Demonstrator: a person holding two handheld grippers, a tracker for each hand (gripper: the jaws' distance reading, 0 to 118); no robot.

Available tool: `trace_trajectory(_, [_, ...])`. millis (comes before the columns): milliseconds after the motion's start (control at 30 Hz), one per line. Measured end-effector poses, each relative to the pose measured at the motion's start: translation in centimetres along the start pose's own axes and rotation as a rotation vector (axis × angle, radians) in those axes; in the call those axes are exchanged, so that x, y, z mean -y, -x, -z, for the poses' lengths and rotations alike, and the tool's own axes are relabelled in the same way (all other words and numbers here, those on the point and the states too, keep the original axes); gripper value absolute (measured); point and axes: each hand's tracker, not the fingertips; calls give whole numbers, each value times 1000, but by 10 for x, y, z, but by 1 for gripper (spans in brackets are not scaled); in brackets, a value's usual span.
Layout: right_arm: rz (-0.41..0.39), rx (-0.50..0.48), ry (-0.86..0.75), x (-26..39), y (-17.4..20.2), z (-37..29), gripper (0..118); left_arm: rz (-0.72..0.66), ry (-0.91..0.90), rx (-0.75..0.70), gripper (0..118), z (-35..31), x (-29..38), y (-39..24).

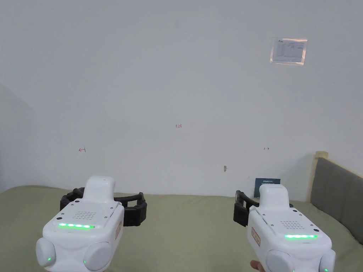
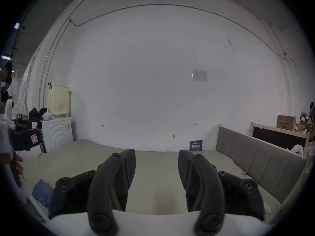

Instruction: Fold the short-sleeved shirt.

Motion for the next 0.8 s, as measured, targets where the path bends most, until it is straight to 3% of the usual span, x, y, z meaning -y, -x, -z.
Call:
trace_trajectory(267, [-10, 15, 90, 0, 2, 6, 57, 2, 11, 4, 118, 0, 3, 1])
trace_trajectory(367, [94, -76, 94, -3, -5, 5, 57, -1, 16, 8, 118, -1, 3, 2])
trace_trajectory(467, [155, -105, 72, -10, -6, 0, 57, -11, 15, 6, 118, 0, 3, 5])
trace_trajectory(600, [195, -75, 77, -21, -5, -2, 57, -18, 17, 4, 118, 0, 1, 8])
trace_trajectory(800, [8, 128, 58, -23, 19, -6, 57, -30, 19, 2, 118, 1, 3, 9])
